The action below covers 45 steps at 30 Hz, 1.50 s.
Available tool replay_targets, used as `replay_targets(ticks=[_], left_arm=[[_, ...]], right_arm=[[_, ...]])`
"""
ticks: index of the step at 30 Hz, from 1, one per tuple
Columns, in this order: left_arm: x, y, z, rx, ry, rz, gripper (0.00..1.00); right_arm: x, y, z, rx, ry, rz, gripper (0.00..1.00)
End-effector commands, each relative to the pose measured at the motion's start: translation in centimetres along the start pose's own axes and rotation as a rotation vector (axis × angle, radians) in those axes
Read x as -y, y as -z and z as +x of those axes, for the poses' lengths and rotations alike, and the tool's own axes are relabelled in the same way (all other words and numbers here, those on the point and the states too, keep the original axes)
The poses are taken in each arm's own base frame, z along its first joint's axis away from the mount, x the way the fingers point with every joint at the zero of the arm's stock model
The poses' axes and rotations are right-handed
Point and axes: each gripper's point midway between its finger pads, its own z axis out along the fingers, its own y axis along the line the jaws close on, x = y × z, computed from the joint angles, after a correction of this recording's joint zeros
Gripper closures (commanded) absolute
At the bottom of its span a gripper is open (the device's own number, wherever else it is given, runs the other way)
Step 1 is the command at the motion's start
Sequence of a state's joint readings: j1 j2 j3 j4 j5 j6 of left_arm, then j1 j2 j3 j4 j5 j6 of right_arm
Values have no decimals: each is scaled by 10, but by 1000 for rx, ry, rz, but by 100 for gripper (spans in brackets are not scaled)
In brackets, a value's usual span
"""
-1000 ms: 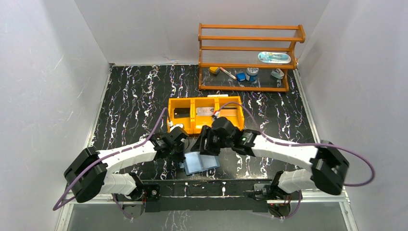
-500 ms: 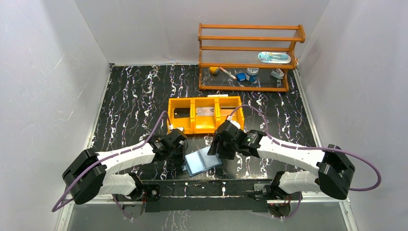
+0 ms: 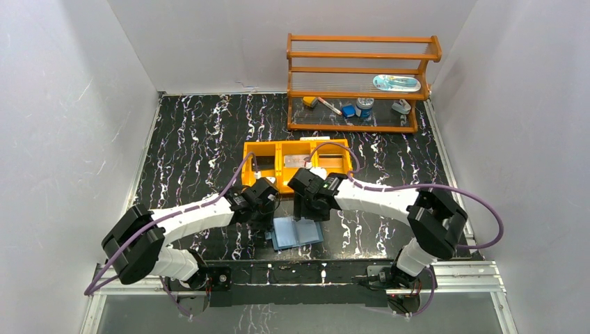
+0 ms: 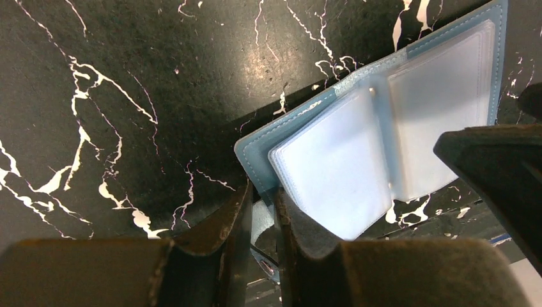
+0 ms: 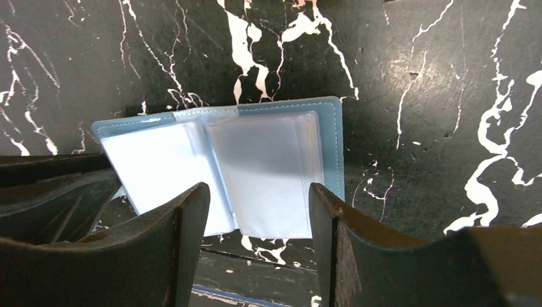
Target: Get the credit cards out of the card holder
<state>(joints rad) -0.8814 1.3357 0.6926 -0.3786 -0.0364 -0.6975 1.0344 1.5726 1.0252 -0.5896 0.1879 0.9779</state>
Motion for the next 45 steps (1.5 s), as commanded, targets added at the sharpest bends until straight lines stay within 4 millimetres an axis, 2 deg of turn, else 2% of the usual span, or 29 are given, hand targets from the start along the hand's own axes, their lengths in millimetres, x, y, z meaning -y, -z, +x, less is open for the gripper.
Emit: replay_targets(ticks=[1, 5, 12, 16, 21, 26, 29, 40, 45], left_arm=[[-2, 5, -5, -1, -30, -18, 82], [-2, 5, -5, -2, -20, -17, 82], [0, 3, -5, -4, -16, -4, 82], [0, 3, -4, -4, -15, -4, 83], [-1, 3, -2, -7, -13, -3, 83], [-1, 5, -3, 1, -9, -3, 83], [0, 5, -4, 2, -6, 0, 82], [0, 6, -5, 2, -7, -2, 83], [0, 7, -6, 7, -5, -1, 83]], right_arm=[[5, 2, -9, 22, 25, 64, 33], [10, -3, -1, 16, 9, 46, 32], [-5, -15, 15, -52, 36, -57, 32], [-3, -19, 15, -58, 28, -24, 40], [0, -9, 7, -23, 35, 54, 58], [-4, 5, 2, 2, 34, 69, 59], [-19, 10, 2, -1, 45, -8, 68], [-60, 37, 1, 28, -40, -297, 66], [-63, 35, 8, 10, -80, -354, 63]])
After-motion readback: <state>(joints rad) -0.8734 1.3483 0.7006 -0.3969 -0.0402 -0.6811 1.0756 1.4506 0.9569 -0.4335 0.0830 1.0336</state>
